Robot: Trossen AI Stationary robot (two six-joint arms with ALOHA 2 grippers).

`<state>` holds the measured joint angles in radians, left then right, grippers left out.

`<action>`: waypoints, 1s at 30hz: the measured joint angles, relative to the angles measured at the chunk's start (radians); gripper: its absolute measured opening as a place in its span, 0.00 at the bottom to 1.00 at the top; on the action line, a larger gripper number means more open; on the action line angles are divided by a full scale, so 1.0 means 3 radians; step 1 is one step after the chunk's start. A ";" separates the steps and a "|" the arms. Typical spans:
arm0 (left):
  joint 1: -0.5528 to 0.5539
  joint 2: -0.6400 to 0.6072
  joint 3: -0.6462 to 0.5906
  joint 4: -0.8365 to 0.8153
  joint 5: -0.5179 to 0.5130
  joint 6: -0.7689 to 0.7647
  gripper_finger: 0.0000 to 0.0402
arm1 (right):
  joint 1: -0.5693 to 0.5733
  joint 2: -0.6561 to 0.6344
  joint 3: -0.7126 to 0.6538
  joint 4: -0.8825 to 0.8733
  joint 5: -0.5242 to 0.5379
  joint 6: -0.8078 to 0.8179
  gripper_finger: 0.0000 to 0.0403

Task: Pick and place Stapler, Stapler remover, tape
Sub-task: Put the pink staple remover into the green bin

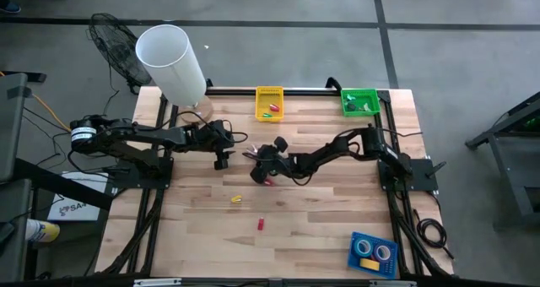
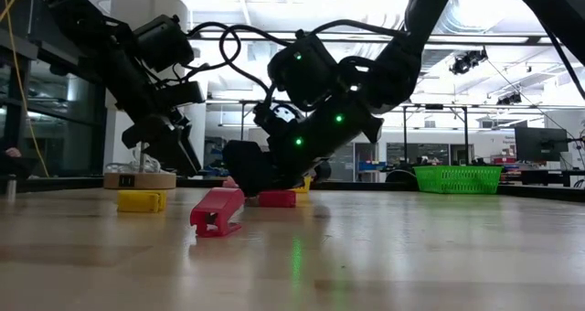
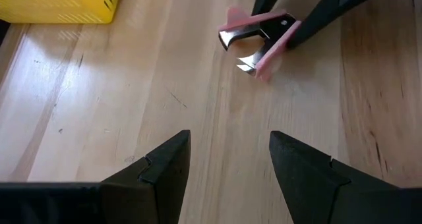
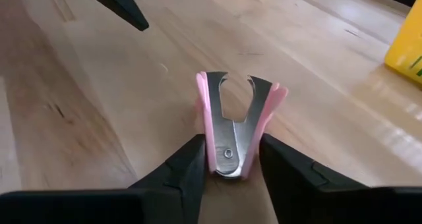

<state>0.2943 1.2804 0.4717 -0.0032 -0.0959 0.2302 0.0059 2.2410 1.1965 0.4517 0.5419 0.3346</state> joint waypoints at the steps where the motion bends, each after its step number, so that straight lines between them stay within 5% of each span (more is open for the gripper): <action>1: 0.0000 0.0000 0.0000 0.0001 0.0000 0.0000 0.50 | 0.0000 0.0000 0.0000 -0.0001 -0.0001 -0.0003 0.33; 15: 0.0000 0.0000 0.0001 0.0000 -0.0002 0.0000 0.50 | -0.0005 -0.0035 0.0005 -0.0118 -0.0026 -0.0248 0.20; 30: 0.0000 0.0001 0.0000 -0.0022 -0.0004 -0.0001 0.50 | -0.0289 -0.0913 0.0001 -0.2360 0.0504 -0.0203 0.20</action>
<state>0.2943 1.2808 0.4718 -0.0097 -0.0971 0.2298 -0.0807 1.9671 1.1969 -0.2564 0.6930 0.2737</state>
